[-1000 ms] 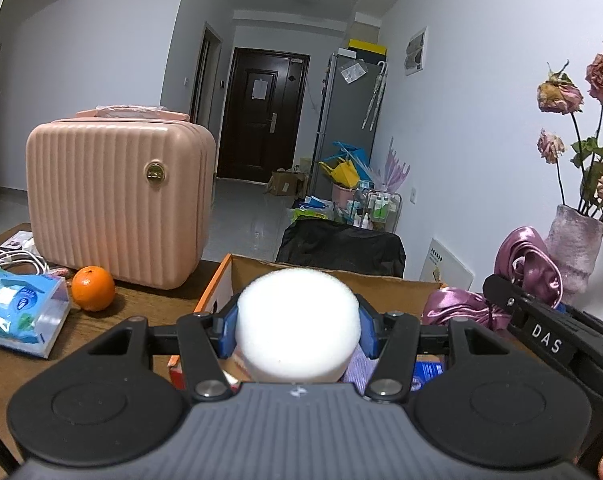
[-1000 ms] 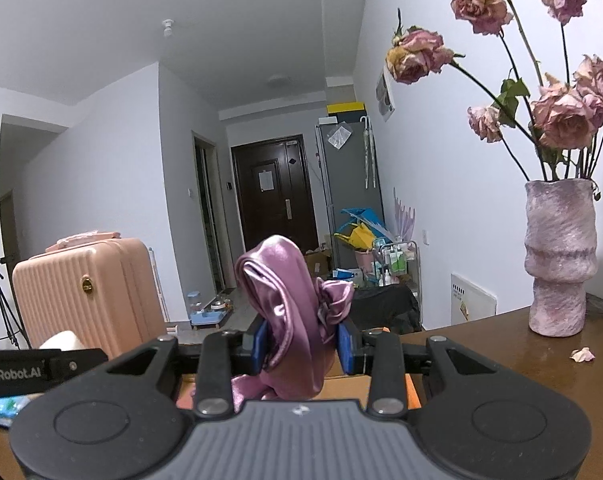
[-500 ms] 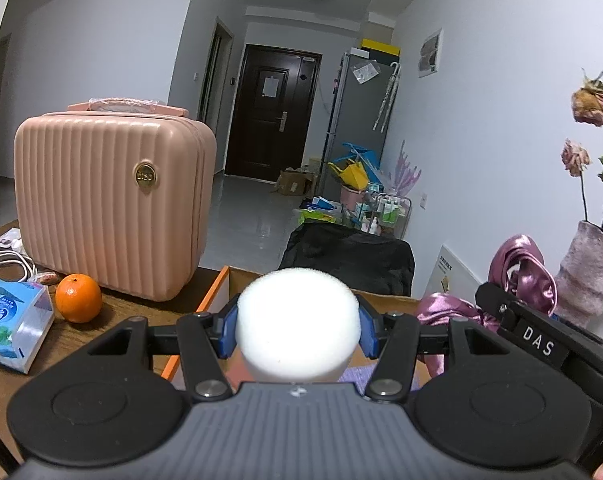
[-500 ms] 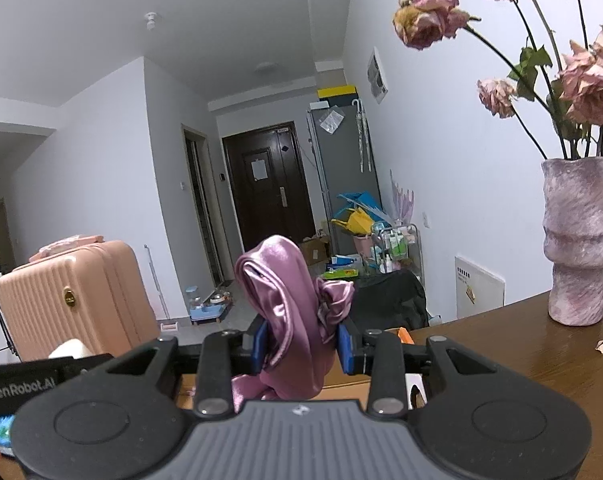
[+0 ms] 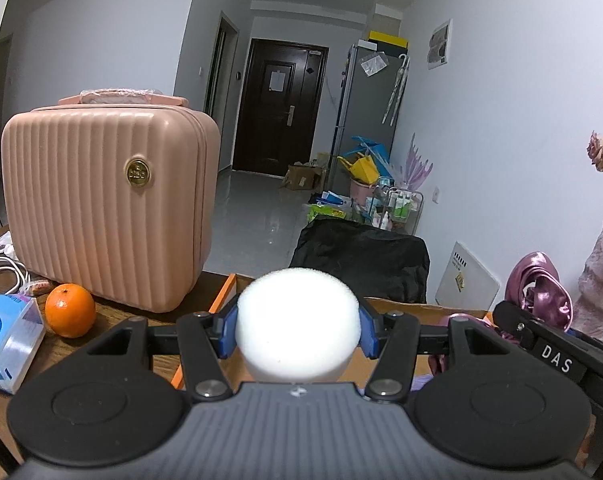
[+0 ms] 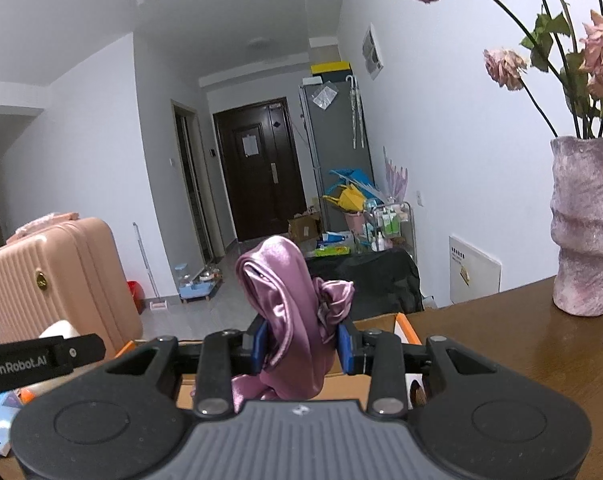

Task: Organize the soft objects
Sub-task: 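Lift the puff and scrunchie with both tools and carry them over the box, then open both grippers to drop the puff and scrunchie into the box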

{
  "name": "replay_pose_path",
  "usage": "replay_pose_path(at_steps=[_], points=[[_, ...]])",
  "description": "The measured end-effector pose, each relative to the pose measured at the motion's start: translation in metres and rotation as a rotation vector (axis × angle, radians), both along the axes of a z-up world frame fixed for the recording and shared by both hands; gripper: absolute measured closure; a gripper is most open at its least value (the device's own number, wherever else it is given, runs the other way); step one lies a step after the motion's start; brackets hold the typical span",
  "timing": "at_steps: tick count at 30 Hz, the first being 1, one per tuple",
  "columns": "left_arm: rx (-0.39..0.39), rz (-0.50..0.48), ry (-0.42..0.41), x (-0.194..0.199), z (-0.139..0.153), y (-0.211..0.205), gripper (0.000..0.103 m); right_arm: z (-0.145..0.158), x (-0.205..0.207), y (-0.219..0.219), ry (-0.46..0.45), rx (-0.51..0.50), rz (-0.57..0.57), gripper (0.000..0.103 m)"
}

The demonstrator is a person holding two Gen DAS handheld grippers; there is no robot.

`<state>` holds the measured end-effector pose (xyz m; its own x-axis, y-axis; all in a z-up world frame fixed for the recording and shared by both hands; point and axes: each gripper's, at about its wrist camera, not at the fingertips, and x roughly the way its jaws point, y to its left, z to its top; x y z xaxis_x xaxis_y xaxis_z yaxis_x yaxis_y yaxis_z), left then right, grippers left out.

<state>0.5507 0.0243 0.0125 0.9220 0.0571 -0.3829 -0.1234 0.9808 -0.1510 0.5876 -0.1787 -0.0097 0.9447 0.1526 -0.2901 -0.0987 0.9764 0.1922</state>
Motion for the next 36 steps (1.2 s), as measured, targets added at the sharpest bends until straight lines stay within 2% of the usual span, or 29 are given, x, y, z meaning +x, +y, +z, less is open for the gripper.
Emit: replay_pose_path(at_steps=[13,16,17,18,19,20,21,23,25,30,36], points=[[0.031,0.000,0.036,0.012,-0.012,-0.002,0.047,-0.011,0.012,0.001,0.074,-0.018,-0.011,0.069],[0.045,0.001,0.054,0.017,-0.018,-0.004,0.045,-0.015,0.017,0.001,0.106,-0.028,-0.019,0.065],[0.046,-0.004,0.063,0.018,-0.020,-0.004,0.042,-0.016,0.018,0.001,0.118,-0.030,-0.023,0.058],[0.044,-0.008,0.073,0.019,-0.021,-0.004,0.037,-0.017,0.019,0.002,0.131,-0.036,-0.033,0.047],[0.039,-0.007,0.084,0.020,-0.022,-0.003,0.021,-0.018,0.021,0.002,0.147,-0.043,-0.043,0.038],[0.035,-0.002,0.089,0.020,-0.023,-0.002,0.016,-0.018,0.022,0.001,0.159,-0.044,-0.053,0.021],[0.042,0.009,0.082,0.019,-0.024,-0.001,0.014,-0.018,0.021,0.000,0.164,-0.039,-0.061,0.009],[0.068,0.041,0.081,0.018,-0.024,-0.001,0.000,-0.016,0.018,-0.002,0.164,-0.026,-0.066,0.005],[0.070,0.072,0.077,0.016,-0.023,0.002,0.000,-0.013,0.016,-0.004,0.159,-0.021,-0.077,0.000],[0.076,0.090,0.081,0.014,-0.022,0.008,0.000,-0.010,0.012,-0.008,0.163,-0.002,-0.077,0.000],[0.073,0.080,0.080,0.010,-0.018,0.007,0.000,-0.008,0.007,0.000,0.170,-0.033,-0.054,0.000]])
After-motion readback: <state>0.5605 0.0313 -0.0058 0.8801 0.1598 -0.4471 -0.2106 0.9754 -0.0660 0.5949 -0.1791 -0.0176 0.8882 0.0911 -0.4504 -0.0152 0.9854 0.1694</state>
